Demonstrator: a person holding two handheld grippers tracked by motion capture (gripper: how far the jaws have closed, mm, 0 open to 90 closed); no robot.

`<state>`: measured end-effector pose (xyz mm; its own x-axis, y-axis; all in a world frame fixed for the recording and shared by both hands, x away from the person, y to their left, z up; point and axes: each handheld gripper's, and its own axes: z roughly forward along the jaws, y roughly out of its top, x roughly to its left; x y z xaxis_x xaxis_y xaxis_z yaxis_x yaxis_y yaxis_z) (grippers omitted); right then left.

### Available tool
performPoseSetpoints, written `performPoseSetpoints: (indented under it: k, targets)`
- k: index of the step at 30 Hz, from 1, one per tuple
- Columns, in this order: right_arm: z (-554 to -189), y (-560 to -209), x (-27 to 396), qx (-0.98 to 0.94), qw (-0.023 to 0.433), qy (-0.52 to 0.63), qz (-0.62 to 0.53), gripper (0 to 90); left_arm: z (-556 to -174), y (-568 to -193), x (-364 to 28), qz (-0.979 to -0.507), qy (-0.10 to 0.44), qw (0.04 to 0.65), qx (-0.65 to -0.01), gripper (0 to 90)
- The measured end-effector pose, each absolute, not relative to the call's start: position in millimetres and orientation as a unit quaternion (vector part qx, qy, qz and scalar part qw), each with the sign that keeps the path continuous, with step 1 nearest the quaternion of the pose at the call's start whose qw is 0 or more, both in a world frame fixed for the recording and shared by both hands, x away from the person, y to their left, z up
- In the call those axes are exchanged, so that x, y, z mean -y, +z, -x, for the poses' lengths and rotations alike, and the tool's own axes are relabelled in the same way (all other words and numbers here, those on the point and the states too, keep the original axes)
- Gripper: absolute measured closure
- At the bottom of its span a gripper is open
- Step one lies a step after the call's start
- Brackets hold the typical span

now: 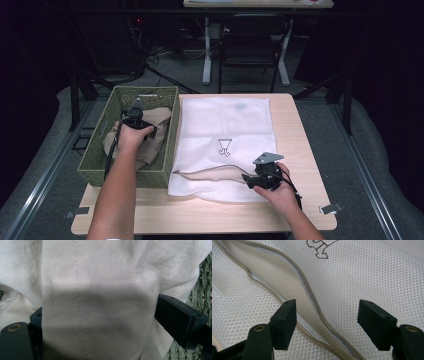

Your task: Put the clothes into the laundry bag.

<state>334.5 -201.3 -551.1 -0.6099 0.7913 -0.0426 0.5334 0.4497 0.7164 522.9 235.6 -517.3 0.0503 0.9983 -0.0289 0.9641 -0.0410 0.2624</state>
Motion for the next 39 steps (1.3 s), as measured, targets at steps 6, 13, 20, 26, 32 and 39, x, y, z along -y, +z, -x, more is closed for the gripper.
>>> performPoseSetpoints:
  k: [6,13,20,26,32,39]
  targets:
    - [-334.5,-551.0,201.5,-0.830,0.190,0.340,-0.400,31.4,-523.3,-519.2,-234.3,-0.718,0.086,0.101,-0.683,10.8]
    - [-334.3,-551.0,201.4,-0.830,0.189,0.340,-0.399,31.4,-523.8,-522.3,-234.2,-0.719,0.093,0.093,-0.682,9.0]
    - [-334.6,-551.1,201.7,-0.830,0.190,0.340,-0.399,30.9,-524.1,-523.7,-236.4,-0.721,0.092,0.085,-0.682,7.1]
    - [-334.4,-551.0,201.7,-0.830,0.189,0.341,-0.398,30.9,-524.5,-526.7,-239.5,-0.718,0.090,0.081,-0.685,3.0]
    - [-334.4,-551.4,201.4,-0.831,0.190,0.339,-0.398,30.8,-525.0,-529.1,-242.6,-0.719,0.083,0.079,-0.686,0.7]
    - [-334.4,-551.8,200.6,-0.832,0.188,0.339,-0.397,30.8,-525.0,-531.4,-243.8,-0.723,0.082,0.083,-0.681,0.0]
